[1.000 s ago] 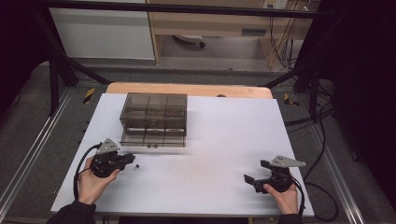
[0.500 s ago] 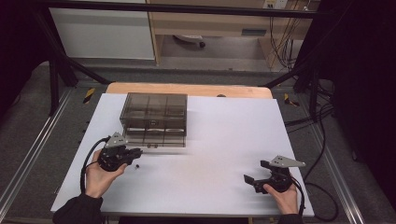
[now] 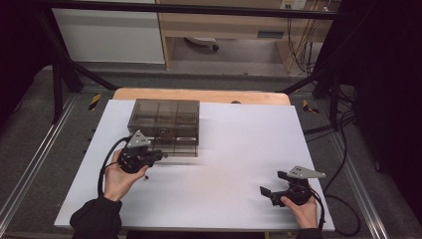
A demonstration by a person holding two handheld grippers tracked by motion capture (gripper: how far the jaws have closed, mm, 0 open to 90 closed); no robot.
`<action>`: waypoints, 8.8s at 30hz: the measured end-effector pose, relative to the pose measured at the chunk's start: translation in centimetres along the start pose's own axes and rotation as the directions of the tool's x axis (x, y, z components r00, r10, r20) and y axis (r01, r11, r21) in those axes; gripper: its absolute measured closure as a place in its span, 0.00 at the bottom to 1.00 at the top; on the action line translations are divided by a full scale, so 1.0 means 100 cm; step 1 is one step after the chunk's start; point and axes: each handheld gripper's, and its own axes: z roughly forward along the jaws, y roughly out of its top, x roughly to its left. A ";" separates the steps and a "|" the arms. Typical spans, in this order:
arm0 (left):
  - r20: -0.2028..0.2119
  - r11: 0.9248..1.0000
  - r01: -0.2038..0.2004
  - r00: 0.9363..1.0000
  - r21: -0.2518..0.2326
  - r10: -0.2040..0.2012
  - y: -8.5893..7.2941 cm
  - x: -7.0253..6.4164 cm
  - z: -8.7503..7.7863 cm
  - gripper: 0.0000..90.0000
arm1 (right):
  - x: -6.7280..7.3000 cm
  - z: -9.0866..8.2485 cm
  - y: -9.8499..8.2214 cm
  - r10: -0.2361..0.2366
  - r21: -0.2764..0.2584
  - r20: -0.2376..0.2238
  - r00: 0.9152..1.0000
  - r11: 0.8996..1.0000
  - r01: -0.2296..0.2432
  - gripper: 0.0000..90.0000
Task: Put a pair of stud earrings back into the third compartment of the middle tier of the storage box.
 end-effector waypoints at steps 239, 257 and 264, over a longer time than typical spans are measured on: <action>0.011 0.999 -0.010 1.000 0.030 0.009 0.040 -0.007 0.034 0.91 | 0.000 0.002 -0.001 -0.004 0.022 0.000 1.000 1.000 0.004 0.01; -0.007 0.999 0.016 1.000 0.043 -0.015 0.040 -0.003 0.072 0.91 | 0.000 0.002 -0.001 -0.007 0.024 0.002 1.000 1.000 0.007 0.01; -0.002 0.999 0.015 1.000 0.051 -0.015 0.036 -0.004 0.084 0.91 | 0.000 0.002 -0.001 -0.008 0.019 0.003 1.000 1.000 0.007 0.01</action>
